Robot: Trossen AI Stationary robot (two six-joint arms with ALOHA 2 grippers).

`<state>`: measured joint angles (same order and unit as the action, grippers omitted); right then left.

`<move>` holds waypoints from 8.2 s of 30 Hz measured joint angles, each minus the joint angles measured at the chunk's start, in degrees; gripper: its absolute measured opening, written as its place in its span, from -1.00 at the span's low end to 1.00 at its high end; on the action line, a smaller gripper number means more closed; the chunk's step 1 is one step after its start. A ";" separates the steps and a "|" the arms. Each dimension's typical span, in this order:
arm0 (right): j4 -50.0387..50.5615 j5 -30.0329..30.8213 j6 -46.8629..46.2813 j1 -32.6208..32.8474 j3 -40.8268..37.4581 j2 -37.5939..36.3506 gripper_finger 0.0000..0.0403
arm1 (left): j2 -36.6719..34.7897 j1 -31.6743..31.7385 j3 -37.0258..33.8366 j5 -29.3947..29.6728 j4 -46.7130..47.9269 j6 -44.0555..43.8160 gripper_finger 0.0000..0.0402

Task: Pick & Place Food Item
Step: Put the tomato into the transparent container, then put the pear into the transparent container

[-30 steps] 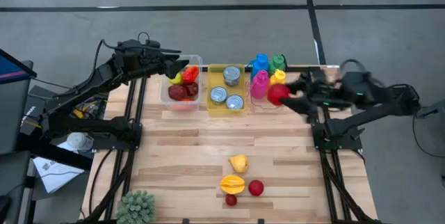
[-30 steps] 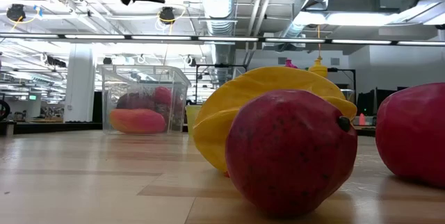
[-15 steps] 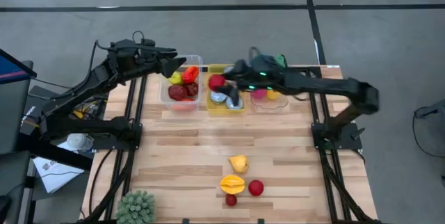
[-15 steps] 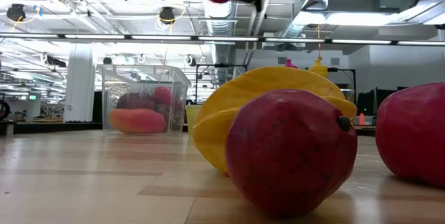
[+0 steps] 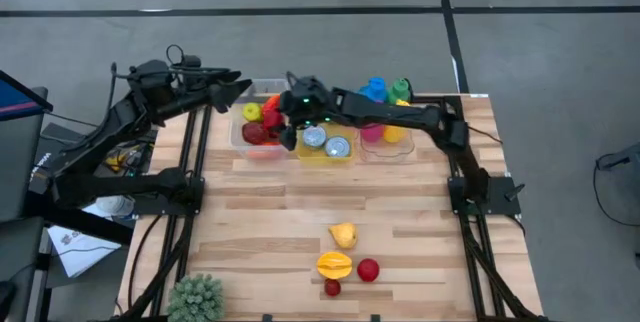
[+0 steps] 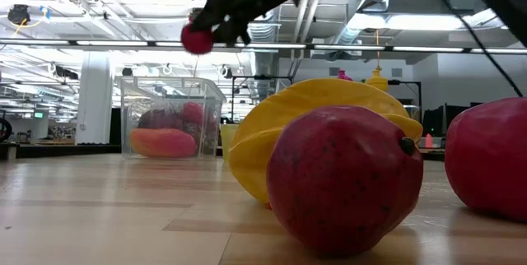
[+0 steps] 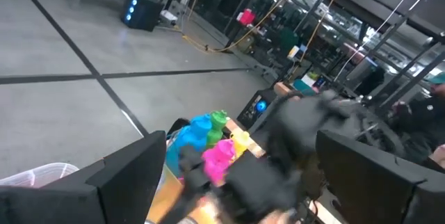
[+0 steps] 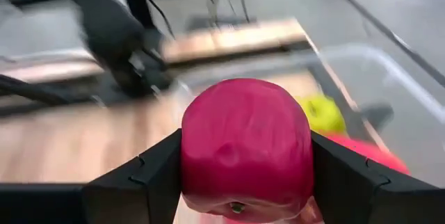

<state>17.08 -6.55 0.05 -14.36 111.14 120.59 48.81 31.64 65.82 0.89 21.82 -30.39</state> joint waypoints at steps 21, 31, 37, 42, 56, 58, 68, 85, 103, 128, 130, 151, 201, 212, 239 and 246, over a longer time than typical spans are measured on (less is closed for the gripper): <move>13.51 5.10 4.55 -0.27 11.78 10.98 0.69 | -0.71 0.00 -0.01 -0.05 0.04 0.13 0.78; 24.14 5.17 4.87 0.08 11.75 0.74 0.78 | -0.99 0.00 0.00 -0.07 0.05 1.65 0.78; 44.09 4.90 3.63 3.30 10.25 -13.81 0.78 | -1.90 0.00 -0.02 -0.05 0.18 2.85 0.78; 62.12 6.39 -6.05 10.46 5.38 -25.78 0.78 | -2.38 0.00 0.00 -0.05 0.13 3.17 0.78; 37.28 16.97 -44.83 42.42 -33.98 -39.13 0.78 | -1.11 0.00 -0.02 0.85 -0.10 3.18 0.78; 31.34 16.76 -46.49 44.44 -37.48 -37.11 0.78 | -0.82 0.00 -0.02 1.70 -0.44 3.42 0.78; 25.06 9.04 -42.28 46.15 -39.30 -21.30 0.78 | -0.82 1.55 -0.02 2.13 -1.33 5.01 0.78; 11.23 8.72 -48.54 48.10 -44.90 -18.09 0.78 | -0.80 1.55 -0.02 2.09 -1.27 5.03 0.78; 7.33 6.89 -49.99 48.16 -47.96 -12.52 0.59 | -0.80 1.55 -0.02 2.07 -1.25 5.07 0.78; 9.73 11.35 -50.67 38.40 -48.22 -52.09 0.34 | -0.80 1.55 -0.02 2.05 -1.27 4.61 0.78; 3.61 13.71 -47.33 36.37 -48.22 -56.30 0.34 | -0.80 1.55 -0.02 2.07 -1.27 4.57 0.78; -33.18 1.89 -29.57 26.83 -48.13 -69.87 0.34 | -0.76 1.55 -0.02 2.70 -1.29 2.44 0.78; 4.02 0.66 -6.05 1.02 23.07 19.85 0.34 | -0.76 1.55 -0.02 3.79 -1.28 2.67 0.78; 4.15 0.64 -6.05 0.97 22.84 20.46 0.34 | -0.76 1.55 -0.02 3.79 -1.28 2.67 0.78; 24.82 0.84 -1.72 1.28 22.86 8.28 0.91 | -1.32 1.55 0.02 3.79 -1.34 2.96 0.78; 49.88 3.06 -2.14 6.57 21.46 -2.65 0.89 | -2.00 1.55 0.02 3.79 -1.00 3.42 0.78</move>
<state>66.96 -3.49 -2.09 -7.80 132.59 117.94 46.81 33.19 65.84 4.69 20.82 -26.97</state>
